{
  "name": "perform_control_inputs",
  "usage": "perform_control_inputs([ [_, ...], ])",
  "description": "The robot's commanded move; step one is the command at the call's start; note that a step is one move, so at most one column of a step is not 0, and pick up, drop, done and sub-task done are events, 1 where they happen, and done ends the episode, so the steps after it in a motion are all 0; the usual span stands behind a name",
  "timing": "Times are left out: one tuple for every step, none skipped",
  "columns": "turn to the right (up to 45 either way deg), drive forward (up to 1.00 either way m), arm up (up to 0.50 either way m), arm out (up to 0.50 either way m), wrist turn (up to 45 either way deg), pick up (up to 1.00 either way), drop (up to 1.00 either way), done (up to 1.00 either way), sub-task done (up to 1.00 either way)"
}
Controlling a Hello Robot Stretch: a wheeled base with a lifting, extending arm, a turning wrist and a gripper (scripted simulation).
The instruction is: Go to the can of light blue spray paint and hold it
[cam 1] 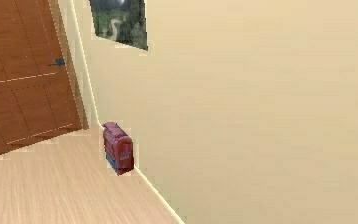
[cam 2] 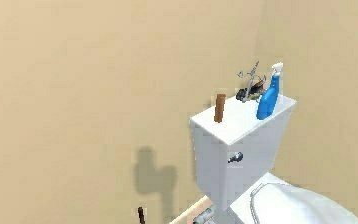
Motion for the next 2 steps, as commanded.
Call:
perform_control_inputs([
  [0.0, 0.0, 0.0, 0.0, 0.0, 1.0, 0.0, 0.0, 0.0],
  [0.0, 0.0, 0.1, 0.0, 0.0, 0.0, 0.0, 0.0, 0.0],
])
